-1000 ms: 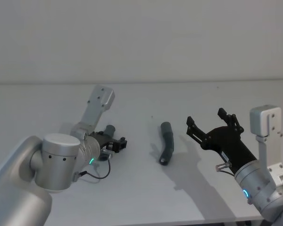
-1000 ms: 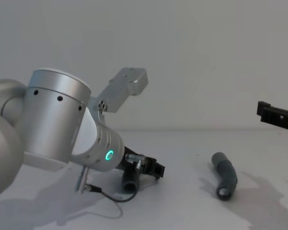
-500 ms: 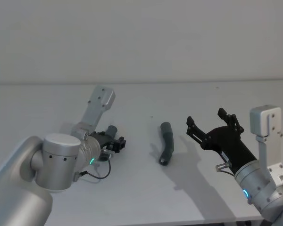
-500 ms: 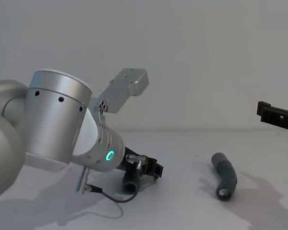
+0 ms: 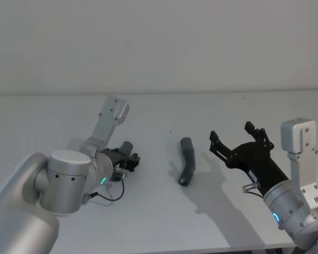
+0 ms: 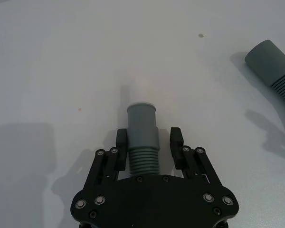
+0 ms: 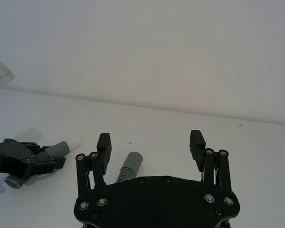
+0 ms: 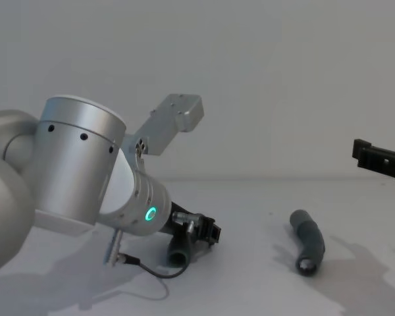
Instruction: Use both hands to pick up one end of the pipe from the table, align the ends, and insert them.
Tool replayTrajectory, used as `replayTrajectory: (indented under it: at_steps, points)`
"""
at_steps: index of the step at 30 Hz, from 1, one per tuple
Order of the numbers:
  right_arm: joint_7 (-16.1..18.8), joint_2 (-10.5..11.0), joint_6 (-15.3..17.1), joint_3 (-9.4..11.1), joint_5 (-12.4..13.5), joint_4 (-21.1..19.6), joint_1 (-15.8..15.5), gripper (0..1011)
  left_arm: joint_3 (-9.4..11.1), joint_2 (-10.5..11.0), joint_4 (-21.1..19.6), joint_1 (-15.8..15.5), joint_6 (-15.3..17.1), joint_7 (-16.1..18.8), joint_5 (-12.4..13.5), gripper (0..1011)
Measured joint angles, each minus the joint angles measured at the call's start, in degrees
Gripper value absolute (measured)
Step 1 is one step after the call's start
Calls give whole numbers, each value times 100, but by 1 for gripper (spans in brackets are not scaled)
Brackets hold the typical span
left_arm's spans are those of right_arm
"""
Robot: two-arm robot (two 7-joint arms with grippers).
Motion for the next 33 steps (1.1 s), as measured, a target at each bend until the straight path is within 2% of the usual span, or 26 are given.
replayTrajectory:
  at_steps: [7,12,21,23,33]
  points:
    - [9,-3,53,2,6,-3,16,1001,-1,0,3,0,-1,1,0,464]
    - [71,-2,268,4,67,-19,88,1001,0,1,6,1,-1,1,1,436]
    - [292,27,1060,-23,289,-17,405,1001,0,1,7,0,0,1,0,375]
    - [397,48,1394,-52,375,17,569,1001,0,1,7,0,0,1,0,364]
    - [623,122,2417,-218,548,150,1073,1001,0,1,6,1,2,0,-1,336]
